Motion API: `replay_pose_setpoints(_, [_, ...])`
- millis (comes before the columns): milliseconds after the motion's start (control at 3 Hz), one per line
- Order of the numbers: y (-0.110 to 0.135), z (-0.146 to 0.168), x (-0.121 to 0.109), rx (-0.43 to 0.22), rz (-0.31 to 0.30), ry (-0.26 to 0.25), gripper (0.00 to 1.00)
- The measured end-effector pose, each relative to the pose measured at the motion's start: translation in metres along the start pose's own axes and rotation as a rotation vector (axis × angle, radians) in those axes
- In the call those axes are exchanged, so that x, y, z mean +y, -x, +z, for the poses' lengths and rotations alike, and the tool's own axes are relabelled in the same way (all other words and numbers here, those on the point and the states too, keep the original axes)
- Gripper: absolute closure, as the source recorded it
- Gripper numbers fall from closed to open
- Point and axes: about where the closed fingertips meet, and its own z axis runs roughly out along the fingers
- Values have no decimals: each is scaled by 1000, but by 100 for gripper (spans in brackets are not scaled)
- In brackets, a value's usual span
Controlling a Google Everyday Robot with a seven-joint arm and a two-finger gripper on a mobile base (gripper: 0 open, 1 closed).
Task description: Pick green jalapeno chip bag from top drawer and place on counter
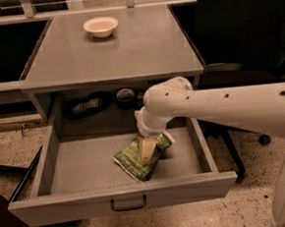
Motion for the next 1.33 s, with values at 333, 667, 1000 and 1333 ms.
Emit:
replay_pose_setpoints(333, [-39, -32, -9, 102, 116, -26, 0])
replay_pose_setpoints(667, [-43, -33, -9, 110, 138, -25, 0])
replay_pose_setpoints(1000, [-41, -19, -7, 110, 134, 3, 0])
replay_pose_setpoints(1333, [-23, 13, 8, 60, 110, 127, 0])
